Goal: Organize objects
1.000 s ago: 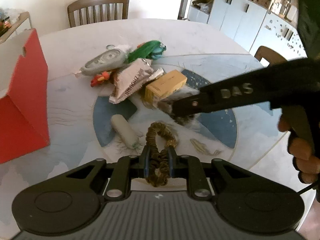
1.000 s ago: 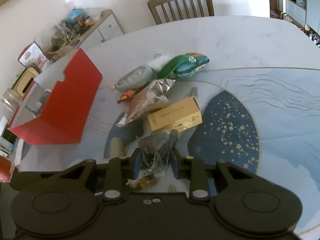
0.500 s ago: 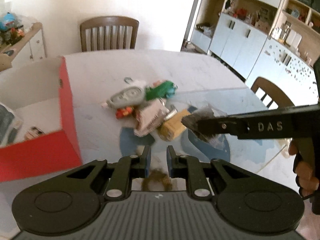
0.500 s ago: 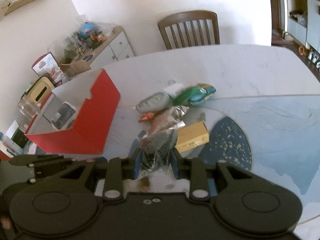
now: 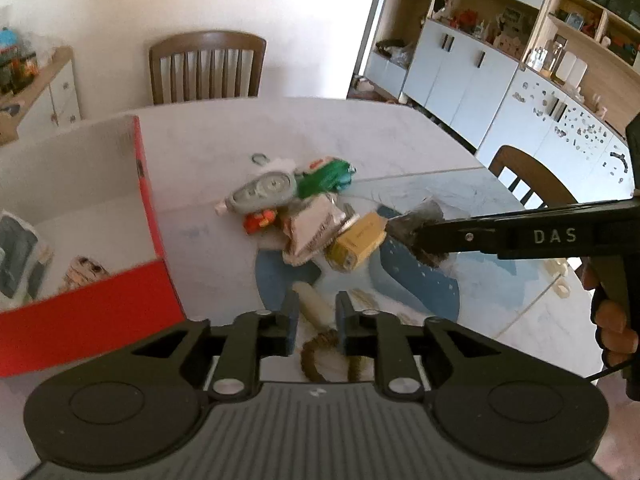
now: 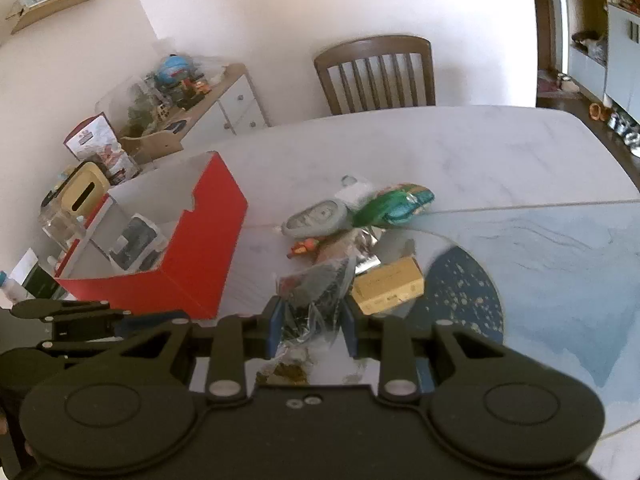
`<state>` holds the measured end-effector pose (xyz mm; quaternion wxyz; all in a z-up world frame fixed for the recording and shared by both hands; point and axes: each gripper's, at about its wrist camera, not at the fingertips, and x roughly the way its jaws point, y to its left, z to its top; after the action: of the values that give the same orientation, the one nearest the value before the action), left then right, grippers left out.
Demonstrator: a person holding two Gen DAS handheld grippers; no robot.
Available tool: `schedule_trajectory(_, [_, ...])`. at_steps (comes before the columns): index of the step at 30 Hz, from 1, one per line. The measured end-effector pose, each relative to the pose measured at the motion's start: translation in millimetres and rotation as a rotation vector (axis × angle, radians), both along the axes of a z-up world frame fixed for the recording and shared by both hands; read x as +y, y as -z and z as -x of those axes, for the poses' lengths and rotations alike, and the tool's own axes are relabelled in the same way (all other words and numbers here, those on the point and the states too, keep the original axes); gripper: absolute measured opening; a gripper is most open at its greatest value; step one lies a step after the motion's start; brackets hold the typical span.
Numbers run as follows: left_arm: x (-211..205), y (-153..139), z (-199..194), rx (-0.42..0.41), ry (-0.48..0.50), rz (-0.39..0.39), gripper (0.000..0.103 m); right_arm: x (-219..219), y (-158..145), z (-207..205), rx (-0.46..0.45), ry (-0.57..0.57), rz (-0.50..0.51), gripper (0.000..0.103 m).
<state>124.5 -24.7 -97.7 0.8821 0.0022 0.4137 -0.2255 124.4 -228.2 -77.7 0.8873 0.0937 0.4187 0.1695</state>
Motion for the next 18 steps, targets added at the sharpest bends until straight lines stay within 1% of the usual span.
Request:
schedule_trajectory(1, [-1,2,0,0.004,-0.001,-0.004,0.032,-2,1,2,0.002,0.003,-0.001,0.029])
schedule_trajectory(2, [-2,5,0,0.008,-0.006,-0.014,0.049,-4,3,3,0.005,0.007,-0.001,0.029])
schedule_trajectory(3, [-4,8,0,0.016,-0.016,-0.026,0.07,-6,4,5,0.007,0.01,-0.002,0.029])
schedule_trajectory(4, [-6,11,1,0.017,-0.026,-0.029,0.075,-8,6,6,0.01,0.013,-0.002,0.029])
schedule_trajectory(6, [-11,17,0,0.028,-0.018,-0.038,0.077,-13,8,8,0.017,0.019,-0.006,0.029])
schedule_trajectory(8, [-19,27,-3,0.074,0.003,-0.057,0.077,-19,11,9,0.021,0.023,-0.006,0.029])
schedule_trajectory(10, [-28,38,-4,0.101,0.025,-0.085,0.077,-24,13,11,0.028,0.025,-0.007,0.029])
schedule_trajectory(18, [-56,74,-4,0.149,0.061,-0.221,0.077,-40,19,12,0.039,0.007,0.002,0.029])
